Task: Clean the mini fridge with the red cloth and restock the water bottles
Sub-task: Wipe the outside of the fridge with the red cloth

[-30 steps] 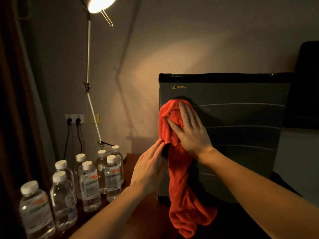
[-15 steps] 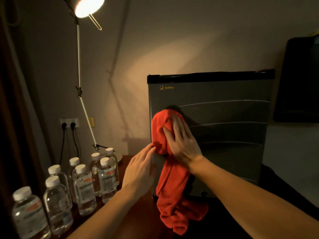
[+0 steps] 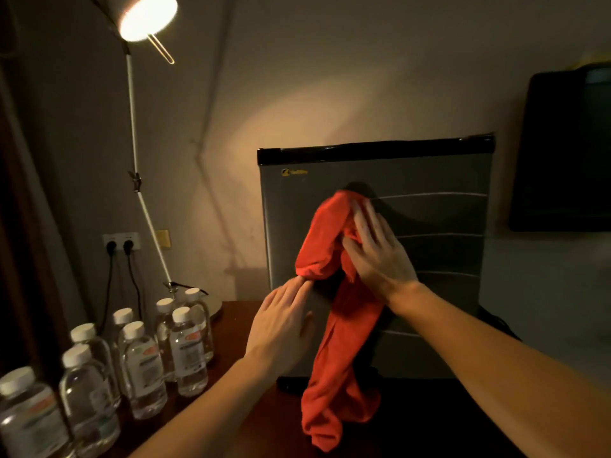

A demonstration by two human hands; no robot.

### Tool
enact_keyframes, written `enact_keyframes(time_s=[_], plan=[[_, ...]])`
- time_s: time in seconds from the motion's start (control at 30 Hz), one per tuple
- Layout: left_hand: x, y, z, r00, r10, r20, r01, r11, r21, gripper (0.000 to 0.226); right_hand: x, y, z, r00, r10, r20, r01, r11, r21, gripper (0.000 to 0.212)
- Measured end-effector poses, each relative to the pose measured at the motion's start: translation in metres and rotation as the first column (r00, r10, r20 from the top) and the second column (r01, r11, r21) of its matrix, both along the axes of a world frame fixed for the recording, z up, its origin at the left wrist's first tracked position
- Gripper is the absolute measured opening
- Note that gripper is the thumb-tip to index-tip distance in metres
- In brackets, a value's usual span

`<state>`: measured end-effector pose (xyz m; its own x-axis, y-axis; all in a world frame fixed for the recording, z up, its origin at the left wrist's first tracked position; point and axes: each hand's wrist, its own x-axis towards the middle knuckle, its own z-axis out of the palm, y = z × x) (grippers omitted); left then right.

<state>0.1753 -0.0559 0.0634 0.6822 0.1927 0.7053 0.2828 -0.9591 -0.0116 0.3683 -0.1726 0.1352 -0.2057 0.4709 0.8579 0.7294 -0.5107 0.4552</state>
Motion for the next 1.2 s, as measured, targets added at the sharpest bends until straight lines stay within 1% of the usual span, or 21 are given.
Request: enact_keyframes(time_s=[0.07,0.1,0.17,0.23,0.3,0.37,0.4,0.43,0.47,0.53,0.57,0.6,0.7,0.77,0.87,0.93,1.13,1.2], plan=[[0.008,-0.006,-0.001,1.0,-0.013,-0.016,0.014,1.0,0.027,0.068,0.022,-0.027,0.003,0.999,-0.034,-0.023,0.035,0.999,0.019,0.024],[0.012,-0.008,-0.001,0.999,-0.018,-0.027,0.019,0.999,0.033,0.071,0.034,-0.041,0.004,0.997,-0.056,-0.052,0.057,0.998,0.024,0.028],[0.019,-0.013,0.0,0.999,-0.027,-0.04,0.029,0.999,0.032,0.075,0.053,-0.069,0.005,0.986,-0.092,-0.138,0.097,0.995,0.028,0.046],[0.026,-0.019,0.002,0.998,-0.044,-0.04,0.045,0.998,0.036,0.075,0.061,-0.086,0.004,0.979,-0.082,-0.187,0.099,0.992,0.084,0.06],[0.033,-0.024,0.002,0.997,-0.06,-0.042,0.062,0.997,0.043,0.073,0.055,-0.084,0.002,0.966,-0.056,-0.253,0.091,0.987,0.132,0.074],[0.038,-0.027,0.002,0.998,-0.056,-0.04,0.058,0.997,0.05,0.072,0.037,-0.065,0.001,0.906,-0.075,-0.416,0.135,0.984,0.117,0.092],[0.04,-0.028,0.002,0.998,-0.049,-0.04,0.051,0.997,0.054,0.071,0.027,-0.053,0.0,0.872,-0.092,-0.48,0.154,0.984,0.09,0.092],[0.042,-0.029,0.003,0.998,-0.039,-0.04,0.041,0.997,0.06,0.071,0.018,-0.041,-0.002,0.861,-0.104,-0.498,0.146,0.988,0.046,0.085],[0.043,-0.03,0.004,0.999,-0.026,-0.039,0.029,0.997,0.066,0.07,0.008,-0.031,-0.004,0.882,-0.095,-0.462,0.105,0.994,-0.002,0.077],[0.043,-0.029,0.005,0.999,-0.002,-0.032,0.005,0.997,0.083,0.065,-0.002,-0.014,-0.012,0.956,-0.038,-0.29,0.003,0.993,-0.121,0.06],[0.041,-0.027,0.005,1.0,0.013,-0.024,-0.01,0.996,0.087,0.062,-0.004,-0.009,-0.016,0.978,-0.001,-0.211,-0.036,0.984,-0.172,0.055],[0.039,-0.025,0.005,0.999,0.033,-0.021,-0.031,0.995,0.093,0.06,-0.004,-0.007,-0.017,0.986,0.024,-0.166,-0.058,0.978,-0.2,0.052],[0.034,-0.018,0.002,0.994,0.093,-0.053,-0.087,0.99,0.113,0.065,0.004,-0.012,-0.016,0.994,0.002,-0.11,-0.022,0.984,-0.179,0.035],[0.034,-0.018,0.002,0.993,0.101,-0.06,-0.094,0.989,0.117,0.07,0.016,-0.022,-0.013,0.995,-0.026,-0.095,0.013,0.991,-0.135,0.031],[0.039,-0.024,0.004,0.996,0.076,-0.047,-0.071,0.993,0.09,0.075,0.036,-0.044,-0.002,0.993,-0.02,-0.114,0.014,0.999,-0.051,0.036],[0.043,-0.028,0.003,0.997,0.061,-0.048,-0.057,0.995,0.087,0.075,0.048,-0.062,0.003,0.988,-0.052,-0.148,0.049,0.998,-0.027,0.043],[0.066,-0.044,0.002,0.999,-0.014,-0.039,0.016,0.998,0.063,0.075,0.07,-0.107,0.011,0.953,-0.072,-0.293,0.079,0.997,0.009,0.083],[0.071,-0.049,0.001,0.999,-0.03,-0.037,0.032,0.998,0.058,0.075,0.07,-0.111,0.01,0.941,-0.087,-0.326,0.089,0.996,-0.007,0.09]])
